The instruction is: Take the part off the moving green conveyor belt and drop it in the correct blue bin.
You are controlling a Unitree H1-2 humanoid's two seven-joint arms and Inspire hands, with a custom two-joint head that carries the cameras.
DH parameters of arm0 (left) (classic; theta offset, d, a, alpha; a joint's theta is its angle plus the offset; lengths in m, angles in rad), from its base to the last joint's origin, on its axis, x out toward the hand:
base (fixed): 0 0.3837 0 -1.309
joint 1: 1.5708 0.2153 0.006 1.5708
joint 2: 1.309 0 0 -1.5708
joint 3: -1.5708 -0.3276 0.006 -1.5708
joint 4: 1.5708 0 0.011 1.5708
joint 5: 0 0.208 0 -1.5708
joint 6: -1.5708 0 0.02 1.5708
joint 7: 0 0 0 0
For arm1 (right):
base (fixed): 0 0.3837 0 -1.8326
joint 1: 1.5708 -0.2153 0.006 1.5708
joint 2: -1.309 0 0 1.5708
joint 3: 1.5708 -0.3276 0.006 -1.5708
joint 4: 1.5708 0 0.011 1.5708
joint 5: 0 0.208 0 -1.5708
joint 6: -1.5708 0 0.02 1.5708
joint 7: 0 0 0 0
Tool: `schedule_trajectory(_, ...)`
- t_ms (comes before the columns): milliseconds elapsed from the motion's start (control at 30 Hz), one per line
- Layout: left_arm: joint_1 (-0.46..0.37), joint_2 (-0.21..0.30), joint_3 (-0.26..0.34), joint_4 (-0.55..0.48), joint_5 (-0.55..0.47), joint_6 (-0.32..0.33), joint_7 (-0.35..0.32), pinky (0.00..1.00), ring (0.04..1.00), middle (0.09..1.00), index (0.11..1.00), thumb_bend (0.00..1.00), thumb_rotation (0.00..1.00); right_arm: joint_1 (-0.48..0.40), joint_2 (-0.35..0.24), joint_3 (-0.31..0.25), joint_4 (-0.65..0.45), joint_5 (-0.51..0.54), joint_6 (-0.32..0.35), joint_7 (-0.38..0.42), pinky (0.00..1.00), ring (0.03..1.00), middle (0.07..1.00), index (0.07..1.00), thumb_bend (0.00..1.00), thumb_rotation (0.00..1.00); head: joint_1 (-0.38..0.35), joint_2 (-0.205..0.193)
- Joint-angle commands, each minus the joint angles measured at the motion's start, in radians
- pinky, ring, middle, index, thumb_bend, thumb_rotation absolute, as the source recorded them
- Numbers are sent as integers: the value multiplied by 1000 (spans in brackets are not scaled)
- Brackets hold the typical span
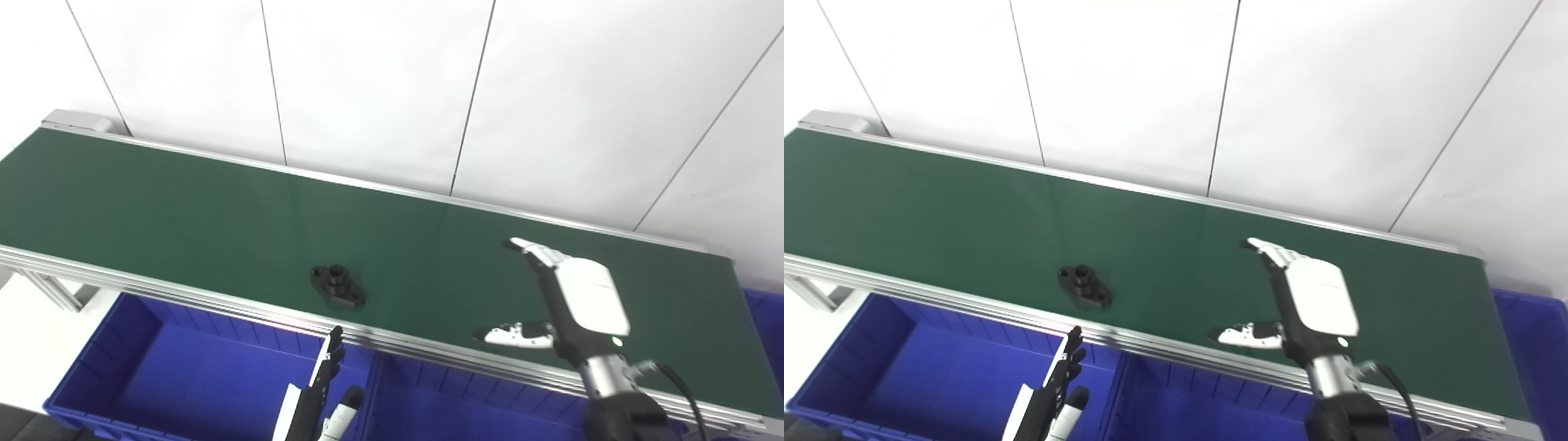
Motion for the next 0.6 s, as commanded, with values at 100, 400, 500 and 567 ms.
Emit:
schedule_trajectory(100,-23,-99,-72,-9,-8,-26,-2,959,965,1000,1000,662,996,-91,15,36,53,-38,41,-1,783,772,786,792,1000,379,5,3)
schedule_trajectory(400,-14,-114,-86,-15,1,-14,4,953,960,998,1000,676,988,-191,72,102,197,-61,90,-19,775,772,784,799,1000,388,12,8)
schedule_trajectory(500,-12,-121,-91,-16,0,-11,5,956,958,994,1000,672,988,-212,93,122,239,-62,102,-35,759,767,780,796,1000,381,14,8)
schedule_trajectory(567,-11,-124,-94,-17,5,-8,6,953,956,993,1000,668,991,-221,99,136,259,-68,110,-44,756,761,777,796,1000,387,18,10)
